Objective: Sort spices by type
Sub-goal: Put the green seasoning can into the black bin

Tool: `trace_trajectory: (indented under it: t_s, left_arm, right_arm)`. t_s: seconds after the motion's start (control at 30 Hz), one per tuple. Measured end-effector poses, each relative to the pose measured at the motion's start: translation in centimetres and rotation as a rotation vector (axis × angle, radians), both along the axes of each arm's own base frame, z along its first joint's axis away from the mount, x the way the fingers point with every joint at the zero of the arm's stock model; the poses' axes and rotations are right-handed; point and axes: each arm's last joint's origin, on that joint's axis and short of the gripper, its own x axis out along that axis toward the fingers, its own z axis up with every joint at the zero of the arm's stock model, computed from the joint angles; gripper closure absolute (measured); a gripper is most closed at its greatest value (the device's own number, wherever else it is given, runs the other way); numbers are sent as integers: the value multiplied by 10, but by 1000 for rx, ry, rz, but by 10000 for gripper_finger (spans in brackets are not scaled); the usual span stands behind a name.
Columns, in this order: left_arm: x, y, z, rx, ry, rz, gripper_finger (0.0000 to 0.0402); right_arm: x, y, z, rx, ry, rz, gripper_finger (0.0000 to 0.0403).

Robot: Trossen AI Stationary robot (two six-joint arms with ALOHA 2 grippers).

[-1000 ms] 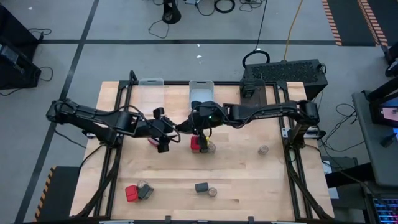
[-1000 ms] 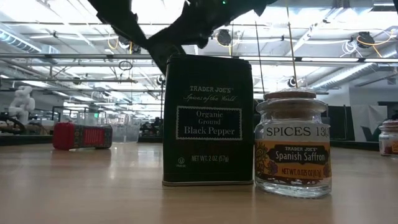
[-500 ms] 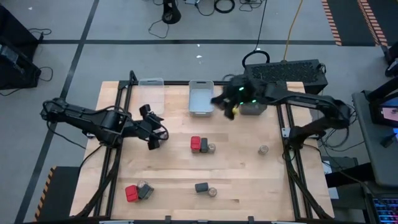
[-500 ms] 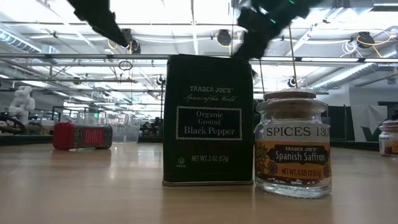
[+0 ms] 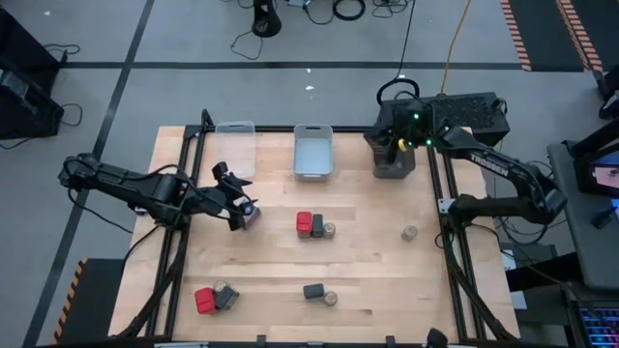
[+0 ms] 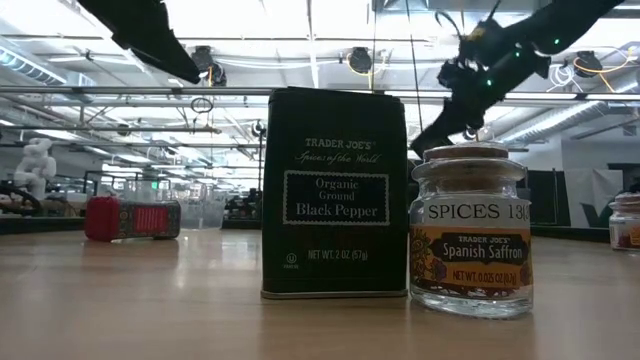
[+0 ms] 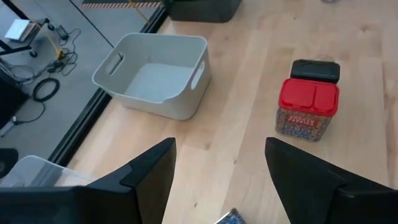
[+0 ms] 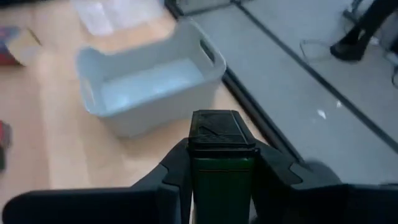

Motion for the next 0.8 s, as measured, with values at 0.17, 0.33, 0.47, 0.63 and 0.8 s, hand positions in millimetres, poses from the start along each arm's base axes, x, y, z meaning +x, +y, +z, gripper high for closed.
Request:
trace_trajectory:
  t_s: [0.17, 0.33, 0.47, 0.63, 0.8]
  left_arm:
    - [0, -1, 0, -10, 0, -9, 148]
    - [0, -1, 0, -15, 2, -11, 148]
    - [0, -1, 0, -12, 3, -13, 148]
    - [0, -1, 0, -12, 4, -13, 148]
    - [0, -1, 0, -12, 3, -13, 148]
  right_arm:
    - [-8, -18, -15, 27, 62, -51, 303]
    - [-13, -31, -29, 70, 109, -81, 303]
    - [-13, -35, -41, 95, 166, -58, 303]
    - [-12, -36, -49, 111, 198, -1, 303]
    - [-10, -38, -55, 103, 223, 27, 302]
